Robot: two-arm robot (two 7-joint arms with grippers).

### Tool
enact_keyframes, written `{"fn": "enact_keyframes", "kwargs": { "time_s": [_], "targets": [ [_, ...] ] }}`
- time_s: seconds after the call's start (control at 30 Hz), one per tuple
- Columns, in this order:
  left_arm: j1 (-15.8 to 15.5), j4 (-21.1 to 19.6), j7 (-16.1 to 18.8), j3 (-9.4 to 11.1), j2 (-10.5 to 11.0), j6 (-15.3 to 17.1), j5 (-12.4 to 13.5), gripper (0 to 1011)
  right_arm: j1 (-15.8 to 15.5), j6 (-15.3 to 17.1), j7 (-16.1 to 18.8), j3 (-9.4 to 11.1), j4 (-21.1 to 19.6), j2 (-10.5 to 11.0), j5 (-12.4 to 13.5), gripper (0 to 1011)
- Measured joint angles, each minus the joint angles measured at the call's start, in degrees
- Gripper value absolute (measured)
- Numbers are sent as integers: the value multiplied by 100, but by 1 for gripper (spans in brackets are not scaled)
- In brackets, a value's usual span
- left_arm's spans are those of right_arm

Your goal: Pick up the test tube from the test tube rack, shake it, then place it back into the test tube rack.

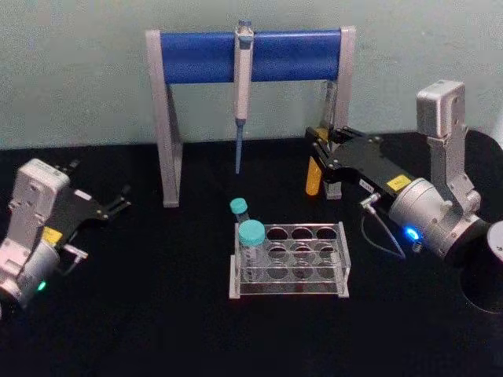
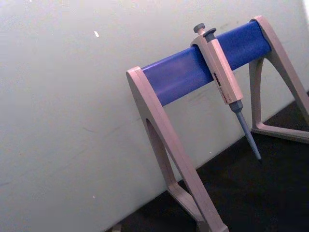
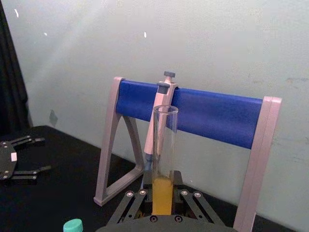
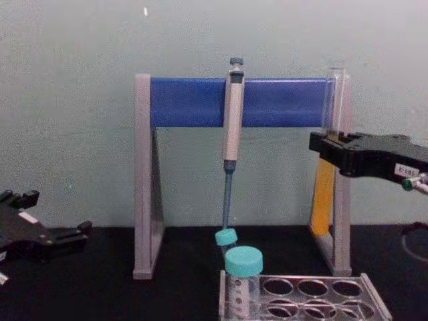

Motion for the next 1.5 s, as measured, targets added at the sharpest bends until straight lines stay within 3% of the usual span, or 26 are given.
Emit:
{"fn": "enact_keyframes", "kwargs": {
  "time_s": [1.5],
  "targets": [
    [0,0,0,0,0,0,0,1002,-75,30,46,37,-91,-10,-5,226]
  ]
}}
